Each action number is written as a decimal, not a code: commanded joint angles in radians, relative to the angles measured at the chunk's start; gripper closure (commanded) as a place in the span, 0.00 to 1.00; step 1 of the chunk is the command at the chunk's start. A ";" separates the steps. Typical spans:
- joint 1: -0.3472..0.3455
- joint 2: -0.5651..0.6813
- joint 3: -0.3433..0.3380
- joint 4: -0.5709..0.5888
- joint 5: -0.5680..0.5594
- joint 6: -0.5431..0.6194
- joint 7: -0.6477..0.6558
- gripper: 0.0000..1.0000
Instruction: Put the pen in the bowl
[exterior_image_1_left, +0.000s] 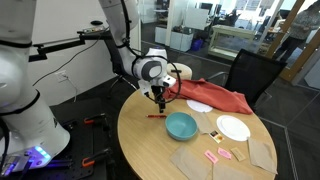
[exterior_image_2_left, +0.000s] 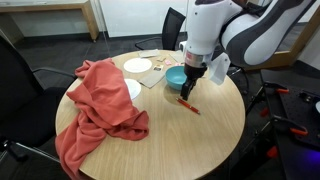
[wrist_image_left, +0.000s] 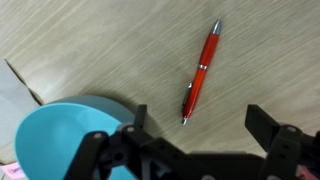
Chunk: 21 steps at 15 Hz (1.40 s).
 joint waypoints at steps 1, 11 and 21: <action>0.079 0.091 -0.049 0.062 0.037 0.044 0.014 0.00; 0.098 0.215 -0.086 0.073 0.185 0.161 -0.096 0.00; 0.114 0.224 -0.094 0.113 0.241 0.145 -0.128 0.88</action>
